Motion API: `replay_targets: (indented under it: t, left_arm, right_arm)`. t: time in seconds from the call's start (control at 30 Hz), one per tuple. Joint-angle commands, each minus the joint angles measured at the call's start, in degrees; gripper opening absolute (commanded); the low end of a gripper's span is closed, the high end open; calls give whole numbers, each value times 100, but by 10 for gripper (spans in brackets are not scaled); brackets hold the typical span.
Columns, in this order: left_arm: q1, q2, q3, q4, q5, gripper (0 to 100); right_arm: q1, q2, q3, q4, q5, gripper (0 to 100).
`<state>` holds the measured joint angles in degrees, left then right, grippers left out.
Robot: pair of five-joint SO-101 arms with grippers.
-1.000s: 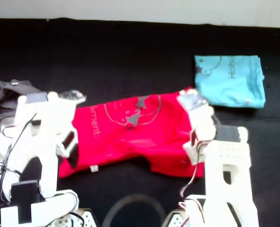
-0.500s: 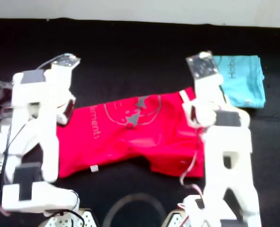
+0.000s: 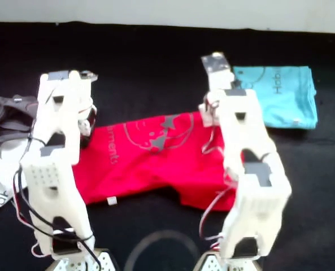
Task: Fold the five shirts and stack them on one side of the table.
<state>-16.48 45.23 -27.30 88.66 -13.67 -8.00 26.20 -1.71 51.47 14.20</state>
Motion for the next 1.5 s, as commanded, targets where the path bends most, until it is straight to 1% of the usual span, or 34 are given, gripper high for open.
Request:
replay_targets:
  t: [0.0, 0.1, 0.17, 0.27, 0.37, 0.47, 0.67, 0.73, 0.8, 0.97, 1.07, 1.13, 1.23, 1.3, 1.4, 1.47]
  left_arm:
    - [-277, 971, -1815, 545, 18, 9]
    - [-321, 1842, -3240, 1011, 0, 9]
    - [-330, 2316, -3996, 1160, 0, 9]
    - [-330, 2642, -4664, 1204, 0, 8]
    - [-330, 2633, -4769, 1187, -9, 8]
    - [-347, 2527, -4760, 1204, -9, 8]
    - [-462, 1587, -4567, 1266, 0, 8]
    - [-470, 1042, -4119, 1266, 0, 8]
    - [-470, 330, -3336, 1266, 0, 8]
    - [-330, -1692, -796, 1231, -26, 8]
    - [-127, -2642, 778, 1073, -35, 9]
    - [-22, -3143, 1965, 484, -35, 9]
    - [-13, -3811, 3670, -686, -35, 9]
    - [-136, -4207, 4673, -1538, -35, 9]
    - [-400, -4637, 5807, -2673, -26, 9]
    - [-567, -4804, 6273, -3191, -26, 9]
  right_arm:
    - [268, 602, -998, 189, -70, 6]
    - [312, 989, -1631, 497, -70, 6]
    - [303, 1112, -2035, 716, -70, 6]
    - [251, 1209, -2589, 980, -70, 6]
    - [163, 1191, -3073, 1411, -70, 6]
    - [119, 1191, -3732, 2167, -79, 6]
    - [92, 1191, -4778, 3477, -79, 6]
    - [92, 1191, -5156, 3758, -88, 6]
    - [92, 1191, -5596, 4057, -88, 6]
    - [-92, 1218, -6800, 4796, -343, 6]
    - [-224, 1226, -7275, 4936, -360, 6]
    - [-338, 1209, -7389, 4936, -360, 6]
    - [-488, 1182, -7424, 4945, -360, 6]
    - [-593, 1200, -7380, 4945, -360, 6]
    - [-769, 1200, -7371, 4971, -360, 6]
    - [-866, 1182, -7371, 4971, -360, 6]
